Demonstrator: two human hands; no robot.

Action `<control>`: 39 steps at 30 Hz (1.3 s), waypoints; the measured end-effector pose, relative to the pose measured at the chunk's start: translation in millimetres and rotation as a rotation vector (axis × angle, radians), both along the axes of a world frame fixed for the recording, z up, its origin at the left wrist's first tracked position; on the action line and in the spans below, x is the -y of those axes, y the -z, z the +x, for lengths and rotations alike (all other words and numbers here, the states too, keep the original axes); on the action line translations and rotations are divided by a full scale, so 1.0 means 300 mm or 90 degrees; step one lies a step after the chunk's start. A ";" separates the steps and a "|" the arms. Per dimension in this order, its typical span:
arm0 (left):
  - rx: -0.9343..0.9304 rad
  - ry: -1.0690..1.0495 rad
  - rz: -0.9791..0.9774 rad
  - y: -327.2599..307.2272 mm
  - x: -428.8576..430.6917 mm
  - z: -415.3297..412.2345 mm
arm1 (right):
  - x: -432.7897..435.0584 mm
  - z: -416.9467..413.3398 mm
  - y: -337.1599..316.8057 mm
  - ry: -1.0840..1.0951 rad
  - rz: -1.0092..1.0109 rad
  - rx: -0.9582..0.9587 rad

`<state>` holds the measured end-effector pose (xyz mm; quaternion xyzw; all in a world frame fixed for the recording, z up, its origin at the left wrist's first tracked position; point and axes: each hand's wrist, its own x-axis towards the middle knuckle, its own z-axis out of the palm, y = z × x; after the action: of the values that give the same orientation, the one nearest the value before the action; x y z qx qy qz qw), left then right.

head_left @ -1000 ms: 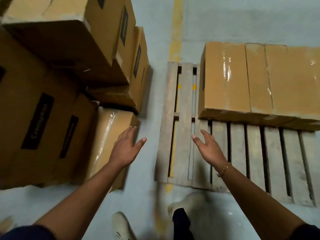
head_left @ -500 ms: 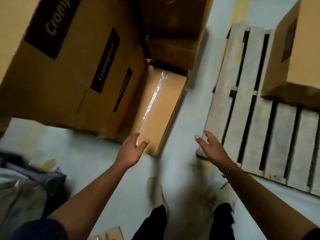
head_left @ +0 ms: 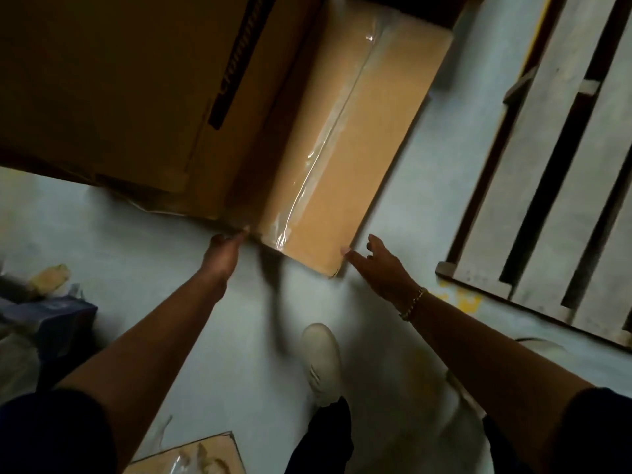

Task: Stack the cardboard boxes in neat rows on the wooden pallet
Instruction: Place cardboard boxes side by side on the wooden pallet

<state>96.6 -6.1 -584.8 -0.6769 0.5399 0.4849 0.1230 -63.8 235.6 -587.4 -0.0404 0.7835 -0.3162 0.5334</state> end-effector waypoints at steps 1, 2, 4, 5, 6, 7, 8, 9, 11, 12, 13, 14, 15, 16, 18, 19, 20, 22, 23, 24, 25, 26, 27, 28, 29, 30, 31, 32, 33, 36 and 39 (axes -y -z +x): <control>-0.022 -0.047 0.014 0.033 0.014 -0.002 | 0.015 0.005 0.028 0.016 0.000 0.003; -0.049 -0.094 0.028 0.059 0.025 -0.008 | 0.027 0.006 0.048 0.033 0.002 0.004; -0.098 -0.162 0.049 0.098 0.038 -0.024 | 0.043 -0.001 0.083 0.066 0.003 0.011; -0.119 -0.181 0.056 0.114 0.043 -0.031 | 0.049 -0.006 0.101 0.079 0.003 0.015; -0.135 -0.195 0.058 0.124 0.045 -0.037 | 0.051 -0.011 0.111 0.085 0.005 0.017; -0.140 -0.200 0.054 0.136 0.043 -0.041 | 0.051 -0.016 0.127 0.091 0.008 0.018; -0.142 -0.206 0.045 0.146 0.038 -0.044 | 0.051 -0.022 0.137 0.094 0.011 0.019; -0.135 -0.204 0.036 0.160 0.033 -0.042 | 0.050 -0.028 0.149 0.097 0.013 0.019; -0.120 -0.194 0.026 0.165 0.019 -0.036 | 0.043 -0.037 0.162 0.102 0.018 0.025; -0.117 -0.193 0.028 0.168 0.016 -0.032 | 0.041 -0.043 0.163 0.104 0.020 0.030; -0.115 -0.195 0.032 0.171 0.019 -0.026 | 0.038 -0.048 0.166 0.106 0.023 0.034; -0.113 -0.200 0.035 0.172 0.025 -0.024 | 0.035 -0.053 0.166 0.105 0.027 0.033; -0.115 -0.207 0.042 0.174 0.033 -0.026 | 0.033 -0.057 0.170 0.101 0.028 0.031; -0.127 -0.219 0.054 0.182 0.042 -0.029 | 0.031 -0.062 0.173 0.095 0.028 0.030; -0.165 -0.247 0.082 0.194 0.048 -0.045 | 0.028 -0.072 0.184 0.091 0.029 0.029; -0.175 -0.258 0.084 0.201 0.046 -0.054 | 0.027 -0.076 0.191 0.092 0.030 0.030; -0.178 -0.263 0.076 0.209 0.040 -0.064 | 0.024 -0.078 0.197 0.091 0.031 0.033; -0.170 -0.260 0.037 0.226 0.025 -0.076 | 0.020 -0.077 0.207 0.087 0.029 0.033; -0.170 -0.259 0.022 0.238 0.014 -0.078 | 0.015 -0.074 0.213 0.083 0.025 0.031; -0.172 -0.261 0.012 0.249 0.000 -0.079 | 0.009 -0.072 0.218 0.076 0.022 0.028; -0.174 -0.259 0.005 0.257 -0.014 -0.080 | 0.002 -0.071 0.226 0.069 0.022 0.027; -0.171 -0.251 -0.004 0.262 -0.024 -0.080 | -0.004 -0.071 0.230 0.066 0.026 0.029; -0.168 -0.242 -0.015 0.264 -0.033 -0.082 | -0.011 -0.070 0.234 0.068 0.028 0.033; -0.164 -0.238 -0.023 0.259 -0.044 -0.086 | -0.019 -0.069 0.238 0.071 0.026 0.034; -0.159 -0.238 -0.030 0.256 -0.053 -0.090 | -0.025 -0.069 0.243 0.078 0.025 0.035; -0.152 -0.235 -0.033 0.250 -0.066 -0.093 | -0.028 -0.071 0.245 0.087 0.026 0.037; -0.147 -0.228 -0.033 0.241 -0.084 -0.094 | -0.031 -0.074 0.247 0.099 0.028 0.039; -0.141 -0.216 -0.031 0.230 -0.110 -0.092 | -0.033 -0.079 0.247 0.110 0.033 0.039; -0.135 -0.197 -0.034 0.224 -0.141 -0.086 | -0.037 -0.082 0.250 0.121 0.034 0.038; -0.110 -0.109 -0.040 0.213 -0.219 -0.052 | -0.055 -0.102 0.250 0.153 0.027 0.021; -0.043 0.064 -0.071 0.216 -0.258 -0.002 | -0.097 -0.137 0.241 0.214 0.044 -0.008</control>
<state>95.9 71.3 -649.5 -0.6380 0.6032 0.4699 0.0914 -104.9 264.7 -659.7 0.1075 0.7931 -0.3732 0.4692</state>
